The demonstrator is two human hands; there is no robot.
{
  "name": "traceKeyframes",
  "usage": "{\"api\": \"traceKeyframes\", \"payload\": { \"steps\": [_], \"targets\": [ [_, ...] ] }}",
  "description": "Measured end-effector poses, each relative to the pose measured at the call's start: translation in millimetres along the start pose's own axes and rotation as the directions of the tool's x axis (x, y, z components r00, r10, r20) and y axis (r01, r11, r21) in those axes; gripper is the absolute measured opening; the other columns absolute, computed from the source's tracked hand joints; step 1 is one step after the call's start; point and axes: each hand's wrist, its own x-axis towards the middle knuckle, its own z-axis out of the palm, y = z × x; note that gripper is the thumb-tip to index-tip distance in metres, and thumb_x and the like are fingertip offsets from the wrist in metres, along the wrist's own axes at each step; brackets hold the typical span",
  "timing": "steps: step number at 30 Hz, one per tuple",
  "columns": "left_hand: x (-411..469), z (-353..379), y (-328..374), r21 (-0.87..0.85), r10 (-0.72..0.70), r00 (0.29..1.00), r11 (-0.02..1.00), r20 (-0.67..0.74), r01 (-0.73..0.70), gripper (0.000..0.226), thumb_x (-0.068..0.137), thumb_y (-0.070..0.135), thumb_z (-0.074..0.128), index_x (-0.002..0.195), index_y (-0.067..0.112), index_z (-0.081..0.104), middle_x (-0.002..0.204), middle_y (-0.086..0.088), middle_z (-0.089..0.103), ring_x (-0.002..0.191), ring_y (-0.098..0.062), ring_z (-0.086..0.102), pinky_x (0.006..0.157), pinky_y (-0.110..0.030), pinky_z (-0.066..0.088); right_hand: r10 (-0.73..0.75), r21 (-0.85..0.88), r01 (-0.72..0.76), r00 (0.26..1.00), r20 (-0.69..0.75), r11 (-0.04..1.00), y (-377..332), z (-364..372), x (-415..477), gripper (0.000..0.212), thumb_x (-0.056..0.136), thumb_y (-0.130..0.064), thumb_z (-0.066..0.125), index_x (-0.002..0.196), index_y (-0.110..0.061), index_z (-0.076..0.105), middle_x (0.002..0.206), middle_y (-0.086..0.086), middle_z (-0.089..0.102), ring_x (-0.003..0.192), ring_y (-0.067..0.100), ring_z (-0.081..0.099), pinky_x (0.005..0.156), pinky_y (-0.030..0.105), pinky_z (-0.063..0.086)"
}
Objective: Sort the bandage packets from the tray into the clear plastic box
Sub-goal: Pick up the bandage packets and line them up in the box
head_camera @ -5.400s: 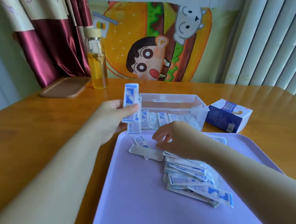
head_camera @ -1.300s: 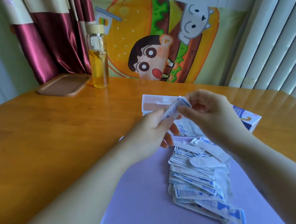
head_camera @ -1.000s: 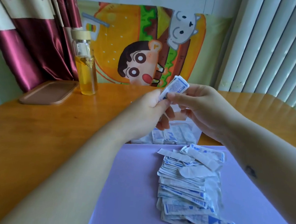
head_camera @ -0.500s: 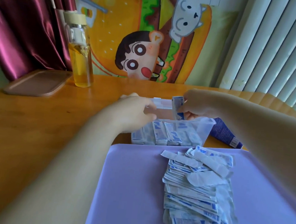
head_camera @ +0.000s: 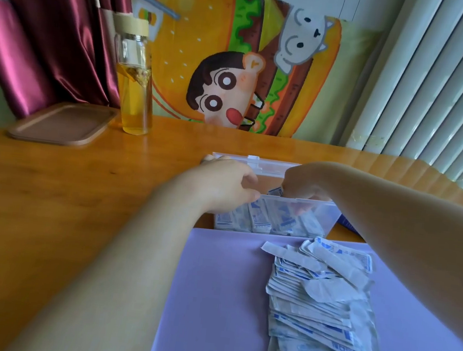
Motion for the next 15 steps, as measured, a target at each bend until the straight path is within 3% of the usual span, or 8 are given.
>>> {"api": "traceKeyframes", "payload": {
  "steps": [4,6,9,10,13,15],
  "targets": [
    [-0.6,0.1,0.1,0.003,0.003,1.000,1.000,-0.003,-0.003,0.042,0.095,0.045,0.046,0.136,0.036,0.044,0.149,0.000,0.032,0.142,-0.023,0.013,0.108,-0.037,0.026,0.023,0.030,-0.023,1.000,0.013,0.999,-0.6,-1.6,-1.1,0.035,0.094,-0.006,0.052,0.128,0.001,0.046,0.125,0.014,0.055,0.101,0.023,0.065,0.065,0.024,0.054],
    [-0.3,0.4,0.1,0.006,0.004,1.000,1.000,-0.001,-0.004,0.042,0.095,0.044,0.046,0.136,0.036,0.044,0.150,0.000,0.033,0.143,-0.023,0.012,0.109,-0.037,0.025,0.022,0.013,-0.022,0.999,0.037,1.000,-1.3,-3.9,-4.7,0.037,0.092,-0.008,0.055,0.127,0.001,0.048,0.120,0.011,0.058,0.092,0.020,0.067,0.061,0.021,0.053],
    [0.2,0.4,0.1,0.011,0.002,1.000,1.000,-0.003,-0.002,0.042,0.095,0.045,0.045,0.136,0.036,0.044,0.148,0.001,0.036,0.141,-0.023,0.015,0.107,-0.036,0.027,0.006,-0.014,-0.005,0.999,0.043,1.000,-0.8,-6.7,-11.4,0.035,0.091,-0.006,0.057,0.125,0.001,0.052,0.089,0.002,0.056,0.063,0.009,0.057,0.035,0.013,0.041],
    [0.1,0.4,-0.1,0.012,0.001,1.000,1.000,-0.003,-0.001,0.041,0.095,0.045,0.045,0.136,0.036,0.044,0.147,0.002,0.037,0.140,-0.023,0.017,0.106,-0.036,0.028,0.000,-0.031,0.001,0.999,0.036,1.000,0.1,-6.7,-11.2,0.033,0.091,-0.005,0.057,0.124,0.000,0.053,0.083,0.000,0.053,0.061,0.008,0.055,0.034,0.013,0.040],
    [0.4,1.0,0.0,0.016,0.000,1.000,1.000,-0.005,0.000,0.041,0.095,0.045,0.045,0.135,0.036,0.045,0.145,0.003,0.039,0.139,-0.023,0.020,0.104,-0.035,0.030,-0.043,-0.067,0.043,0.999,0.004,0.997,2.0,-6.6,-5.2,0.032,0.089,-0.003,0.057,0.122,-0.001,0.056,0.086,0.003,0.056,0.060,0.009,0.054,0.041,0.017,0.042],
    [0.5,1.2,-0.5,0.016,0.001,1.000,1.000,-0.011,-0.001,0.041,0.095,0.045,0.045,0.135,0.036,0.045,0.145,0.004,0.040,0.138,-0.023,0.022,0.104,-0.036,0.031,-0.053,-0.044,0.053,0.999,0.002,0.998,2.5,-6.2,-0.3,0.036,0.088,-0.002,0.057,0.124,-0.001,0.054,0.104,0.010,0.061,0.064,0.011,0.056,0.045,0.016,0.045]
  ]
}}
